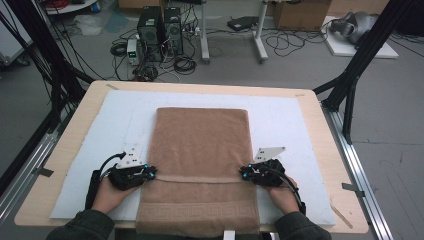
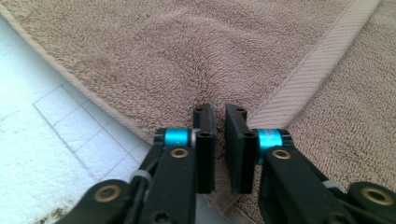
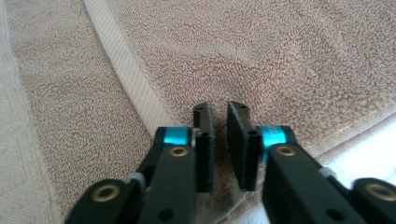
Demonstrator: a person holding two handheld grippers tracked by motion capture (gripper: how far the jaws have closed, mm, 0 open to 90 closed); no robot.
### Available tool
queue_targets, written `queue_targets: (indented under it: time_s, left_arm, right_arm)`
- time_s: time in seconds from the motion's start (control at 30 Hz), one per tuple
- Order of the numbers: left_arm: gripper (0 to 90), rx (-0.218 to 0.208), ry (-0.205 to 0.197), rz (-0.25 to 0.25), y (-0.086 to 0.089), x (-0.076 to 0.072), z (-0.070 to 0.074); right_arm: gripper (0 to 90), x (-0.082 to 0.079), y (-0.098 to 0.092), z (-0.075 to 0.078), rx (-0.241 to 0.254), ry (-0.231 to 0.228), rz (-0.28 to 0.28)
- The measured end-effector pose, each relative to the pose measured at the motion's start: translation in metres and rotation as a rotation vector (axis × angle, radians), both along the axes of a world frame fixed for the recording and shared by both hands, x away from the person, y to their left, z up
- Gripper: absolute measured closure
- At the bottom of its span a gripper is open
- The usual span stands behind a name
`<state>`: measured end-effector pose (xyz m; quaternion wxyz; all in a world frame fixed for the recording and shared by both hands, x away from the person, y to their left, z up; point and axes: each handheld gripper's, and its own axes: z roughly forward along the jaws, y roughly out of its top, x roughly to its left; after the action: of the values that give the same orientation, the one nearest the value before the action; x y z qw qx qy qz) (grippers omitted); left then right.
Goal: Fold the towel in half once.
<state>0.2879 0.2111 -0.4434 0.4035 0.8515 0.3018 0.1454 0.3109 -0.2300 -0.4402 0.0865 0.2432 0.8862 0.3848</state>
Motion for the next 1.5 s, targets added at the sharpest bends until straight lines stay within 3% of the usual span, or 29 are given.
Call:
queue_targets:
  time_s: [0.1,0.33,0.43,0.53,0.63,0.77,0.93,1.07,1.1,1.17,1.2,1.23,1.3,1.37,1.5]
  left_arm:
    - [85.1,-0.028,0.009,0.013,0.003,0.000,0.004]
    - [85.3,-0.082,-0.025,0.024,0.009,-0.006,0.022]
    - [85.2,-0.091,-0.048,0.023,0.009,-0.010,0.030]
    - [85.0,-0.107,-0.090,0.026,0.011,-0.017,0.040]
    - [85.1,-0.111,-0.097,0.019,0.010,-0.023,0.045]
    - [85.4,-0.113,-0.098,0.005,0.011,-0.038,0.049]
    - [85.5,-0.104,-0.112,-0.035,0.014,-0.069,0.059]
    - [85.6,-0.106,-0.105,-0.070,0.016,-0.097,0.067]
    - [85.5,-0.109,-0.106,-0.083,0.018,-0.104,0.068]
    - [79.7,-0.135,-0.118,-0.061,0.019,-0.113,0.067]
    - [68.5,-0.155,-0.108,-0.048,0.020,-0.112,0.065]
    - [64.3,-0.168,-0.100,-0.046,0.020,-0.110,0.064]
    - [60.8,-0.174,-0.095,-0.032,0.018,-0.100,0.057]
    - [59.2,-0.153,-0.105,-0.022,0.016,-0.087,0.052]
    - [55.2,-0.131,-0.123,0.017,0.013,-0.056,0.046]
  right_arm:
    - [85.0,0.002,-0.001,0.004,0.005,0.007,0.010]
    - [85.3,0.001,-0.005,0.022,0.044,-0.015,0.020]
    - [85.3,-0.001,-0.010,0.033,0.089,-0.030,0.017]
    - [85.3,-0.007,-0.012,0.043,0.097,-0.054,0.020]
    - [85.3,-0.015,-0.015,0.053,0.116,-0.078,0.031]
    - [85.2,-0.028,-0.018,0.059,0.133,-0.095,0.050]
    - [85.1,-0.053,-0.022,0.068,0.165,-0.102,0.104]
    - [85.2,-0.077,-0.026,0.078,0.184,-0.110,0.186]
    - [85.0,-0.082,-0.027,0.080,0.203,-0.092,0.219]
    - [78.3,-0.092,-0.030,0.080,0.229,-0.075,0.275]
    - [67.4,-0.093,-0.031,0.079,0.238,-0.071,0.274]
    - [66.0,-0.091,-0.032,0.077,0.256,-0.053,0.264]
    - [60.4,-0.083,-0.034,0.072,0.248,-0.056,0.221]
    - [54.8,-0.070,-0.034,0.066,0.237,-0.056,0.176]
    - [52.9,-0.037,-0.028,0.056,0.174,-0.059,0.067]
